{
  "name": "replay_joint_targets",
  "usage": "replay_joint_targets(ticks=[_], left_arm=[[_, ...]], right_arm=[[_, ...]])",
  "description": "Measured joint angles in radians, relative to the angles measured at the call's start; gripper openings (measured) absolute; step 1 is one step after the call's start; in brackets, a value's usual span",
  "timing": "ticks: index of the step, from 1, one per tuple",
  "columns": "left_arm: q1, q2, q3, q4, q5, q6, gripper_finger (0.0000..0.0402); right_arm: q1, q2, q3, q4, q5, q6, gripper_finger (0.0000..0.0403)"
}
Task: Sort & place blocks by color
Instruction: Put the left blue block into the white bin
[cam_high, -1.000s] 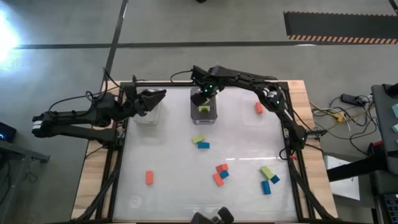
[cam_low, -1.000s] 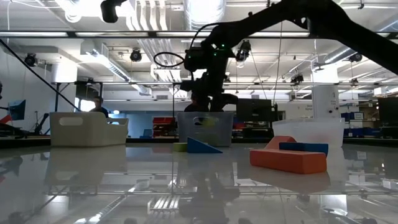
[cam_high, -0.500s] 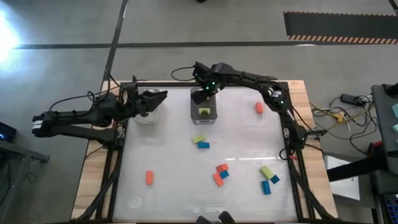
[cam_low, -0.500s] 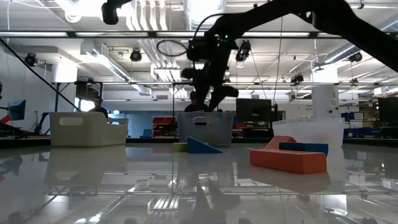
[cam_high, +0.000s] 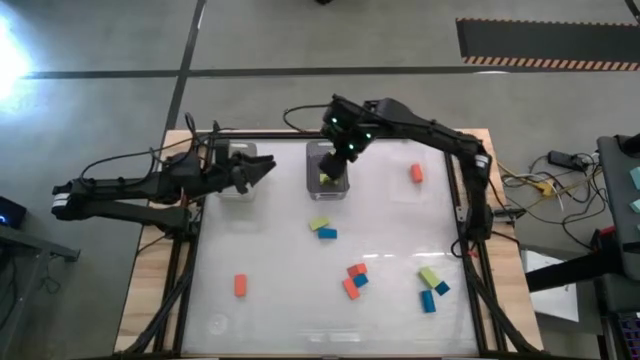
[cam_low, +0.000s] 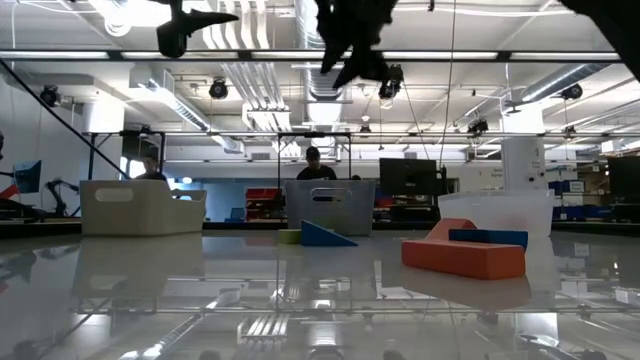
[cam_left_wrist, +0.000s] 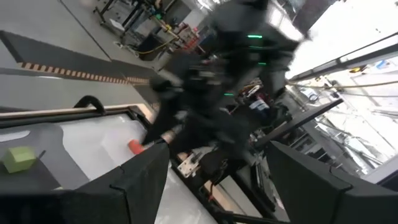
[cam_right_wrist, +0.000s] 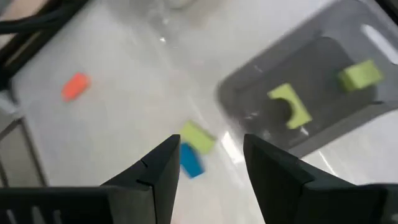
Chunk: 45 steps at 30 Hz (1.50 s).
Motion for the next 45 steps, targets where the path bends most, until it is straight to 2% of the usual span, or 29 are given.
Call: replay_joint_targets(ticks=[8,15,20,23,26,36,42,45], left_arm=[[0.0,0.018,-0.003,-0.001,0.0,0.004,0.0254],[0.0,0.027,-0.004,0.0,0.004,0.009,0.0254],[0.0,0.026,-0.004,0.001,0.08,0.009,0.0254],[-0.001,0.025,-0.004,0.001,0.114,0.01,0.0254],[0.0,0.025,-0.004,0.001,0.117,0.01,0.0254],[-0.001,0.025,-0.005,0.002,0.134,0.009,0.0254],[0.0,0.028,-0.005,0.003,0.134,0.009,0.0254],[0.0,0.033,-0.006,0.004,0.134,0.009,0.0254]], right_arm=[[0.137,-0.086,-0.013,-0.024,0.005,0.024,0.0176],[0.25,-0.092,-0.025,-0.071,0.072,-0.034,0.0199],[0.301,-0.102,-0.105,-0.069,0.108,-0.116,0.0216],[0.323,-0.116,-0.185,-0.037,0.163,-0.185,0.0221],[0.338,-0.129,-0.306,0.059,0.192,-0.227,0.0221],[0.339,-0.161,-0.75,0.534,0.194,-0.221,0.0219],[0.339,-0.141,-0.882,0.795,0.227,-0.151,0.0219],[0.339,-0.128,-0.912,0.826,0.245,-0.143,0.0219]])
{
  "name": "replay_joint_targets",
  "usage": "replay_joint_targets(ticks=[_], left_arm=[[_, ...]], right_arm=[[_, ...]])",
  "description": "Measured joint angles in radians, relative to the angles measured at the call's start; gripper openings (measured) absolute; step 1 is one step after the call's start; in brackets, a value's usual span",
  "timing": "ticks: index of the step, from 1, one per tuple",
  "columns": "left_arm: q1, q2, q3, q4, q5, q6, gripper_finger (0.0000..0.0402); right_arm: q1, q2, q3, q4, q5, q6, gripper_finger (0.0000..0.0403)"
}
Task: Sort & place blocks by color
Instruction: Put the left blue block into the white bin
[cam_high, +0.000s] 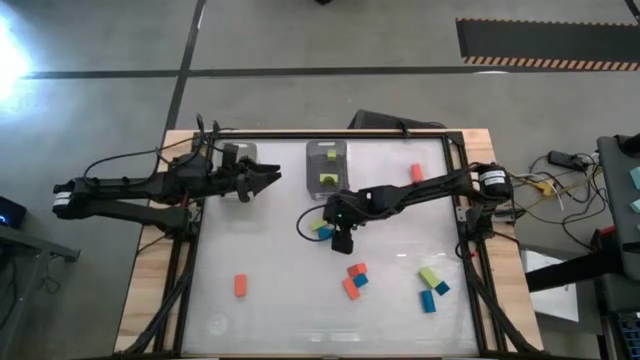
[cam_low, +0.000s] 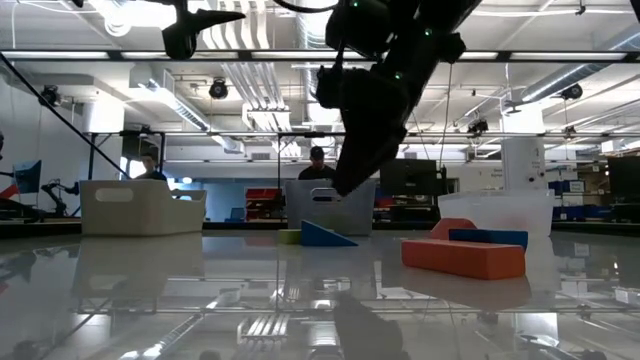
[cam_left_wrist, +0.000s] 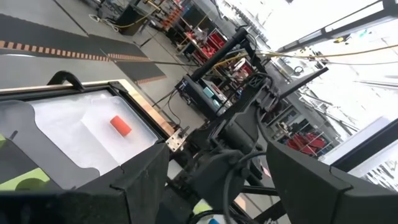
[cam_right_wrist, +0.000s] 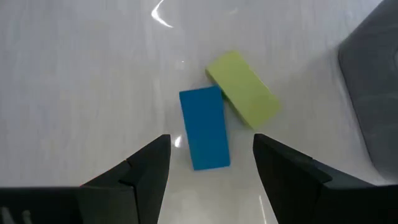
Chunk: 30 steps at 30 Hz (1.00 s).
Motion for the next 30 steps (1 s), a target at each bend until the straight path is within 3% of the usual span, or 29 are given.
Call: replay_joint_targets(ticks=[21,30], left_arm=[[0.0,0.047,0.0,0.007,-0.003,-0.01,0.0254],[0.0,0.049,0.0,0.007,-0.003,-0.009,0.0254]], right_arm=[[0.002,0.147,-0.015,0.111,-0.015,0.018,0.0216],[0.001,0.148,-0.015,0.108,-0.02,0.01,0.0117]])
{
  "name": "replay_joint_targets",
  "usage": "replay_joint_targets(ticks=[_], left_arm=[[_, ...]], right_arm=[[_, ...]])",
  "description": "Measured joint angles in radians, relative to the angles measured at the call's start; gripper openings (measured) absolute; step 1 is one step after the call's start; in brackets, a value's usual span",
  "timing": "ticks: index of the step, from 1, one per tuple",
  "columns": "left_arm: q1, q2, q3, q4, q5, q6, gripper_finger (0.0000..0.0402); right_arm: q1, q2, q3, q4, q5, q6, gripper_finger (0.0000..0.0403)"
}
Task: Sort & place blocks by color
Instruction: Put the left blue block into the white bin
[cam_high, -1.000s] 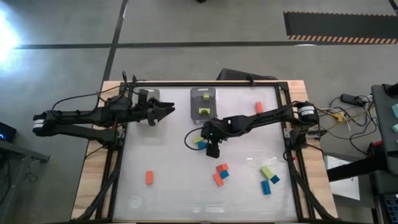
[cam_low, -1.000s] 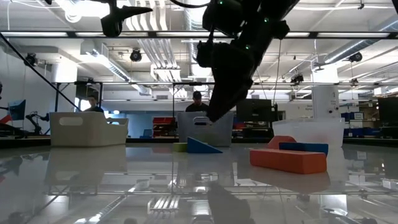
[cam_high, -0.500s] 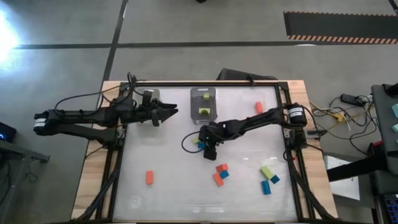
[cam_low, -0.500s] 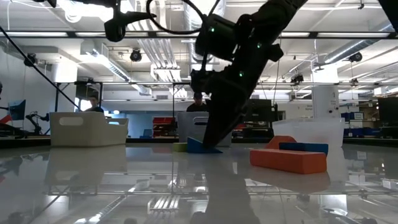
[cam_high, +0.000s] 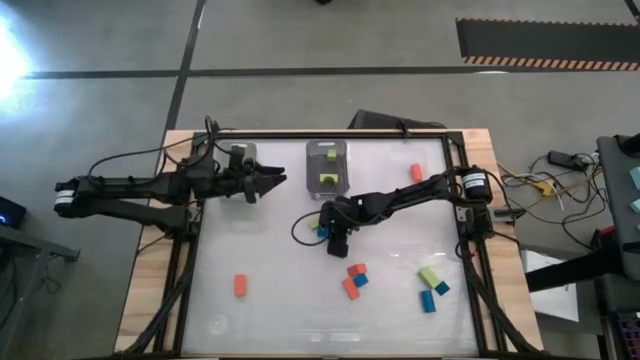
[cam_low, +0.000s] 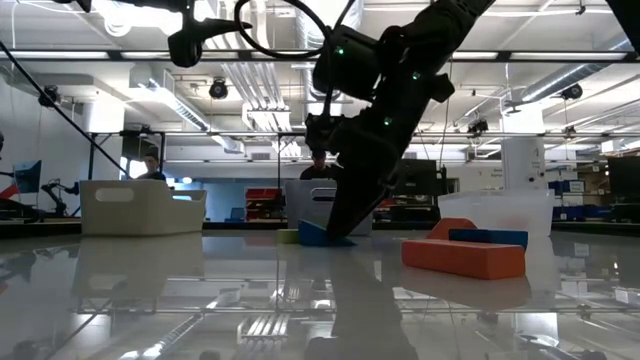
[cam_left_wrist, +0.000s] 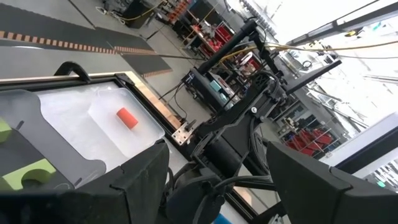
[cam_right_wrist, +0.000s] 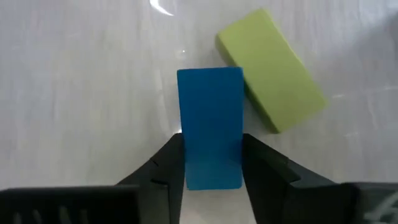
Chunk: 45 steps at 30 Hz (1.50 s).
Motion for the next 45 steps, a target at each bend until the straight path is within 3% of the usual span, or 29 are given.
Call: replay_joint_targets(ticks=[9,21,27,35,45], left_arm=[[0.0,0.005,0.0,0.0,0.0,0.02,0.0254],[-0.002,0.006,0.0,0.001,0.079,0.288,0.0254],[-0.002,0.035,0.001,0.048,0.08,0.357,0.0254],[-0.002,0.127,0.002,0.257,0.082,0.373,0.0254],[-0.002,0.206,0.002,0.428,0.091,0.346,0.0254]], right_arm=[[-0.001,-0.052,-0.002,-0.044,-0.072,-0.006,0.0113],[-0.073,-0.375,-0.002,-0.039,-0.176,0.149,0.0113],[-0.12,-0.473,-0.002,0.169,-0.197,0.254,0.0113],[-0.13,-0.471,-0.002,0.497,-0.229,0.437,0.0113],[-0.133,-0.465,0.0,0.577,-0.223,0.491,0.0113]])
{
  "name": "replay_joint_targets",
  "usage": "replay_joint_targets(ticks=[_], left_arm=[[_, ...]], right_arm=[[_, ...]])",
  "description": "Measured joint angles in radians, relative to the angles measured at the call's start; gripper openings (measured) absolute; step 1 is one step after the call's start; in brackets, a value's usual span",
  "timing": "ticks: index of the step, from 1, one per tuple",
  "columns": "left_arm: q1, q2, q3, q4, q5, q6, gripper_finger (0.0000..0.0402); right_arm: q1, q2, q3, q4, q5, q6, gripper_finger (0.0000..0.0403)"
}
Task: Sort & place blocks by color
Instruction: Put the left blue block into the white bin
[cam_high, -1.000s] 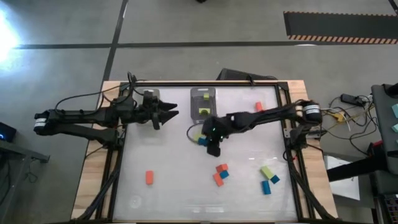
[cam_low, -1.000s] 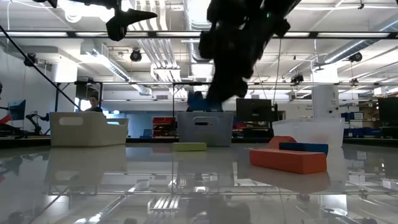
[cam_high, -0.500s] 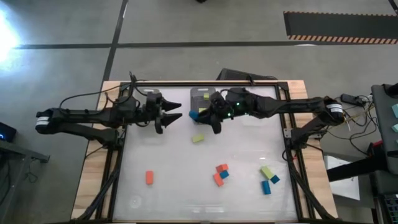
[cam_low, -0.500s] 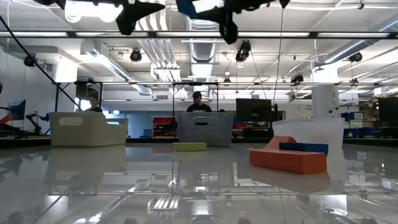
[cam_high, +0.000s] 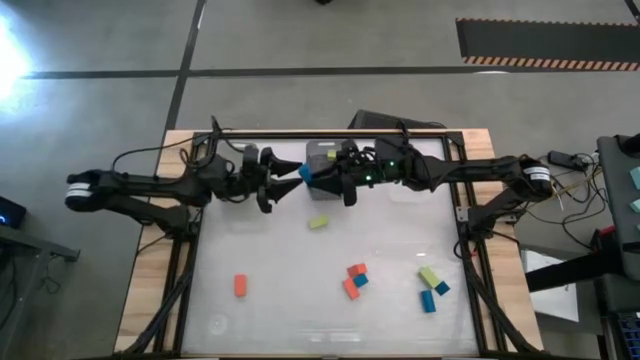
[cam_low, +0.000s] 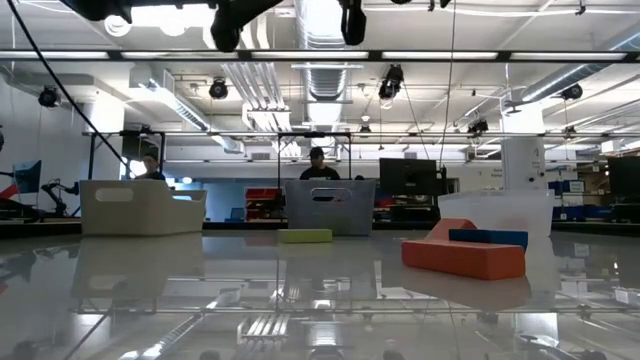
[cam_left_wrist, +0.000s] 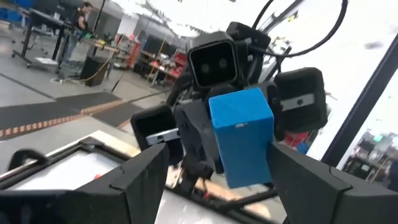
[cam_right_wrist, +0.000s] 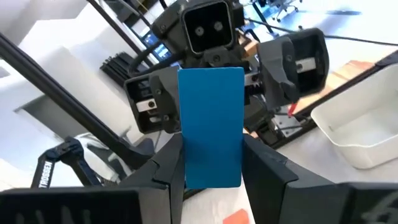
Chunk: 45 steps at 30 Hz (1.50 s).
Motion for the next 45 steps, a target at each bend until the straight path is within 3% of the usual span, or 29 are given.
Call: replay_joint_targets(ticks=[13,21,37,45], left_arm=[[0.0,0.097,-0.001,0.211,0.056,-0.181,0.0254],[0.001,0.13,0.0,0.221,0.058,-0.19,0.0249],[0.002,0.132,-0.002,0.224,0.053,-0.218,0.0143],[0.002,0.132,-0.002,0.22,0.043,-0.214,0.0126]], right_arm=[[-0.013,0.006,-0.003,0.005,0.005,-0.011,0.0113],[-0.016,0.003,-0.001,0.004,0.013,-0.062,0.0113],[-0.017,-0.001,0.001,-0.083,-0.005,-0.095,0.0113],[-0.017,-0.001,0.001,-0.102,-0.004,-0.104,0.0113]])
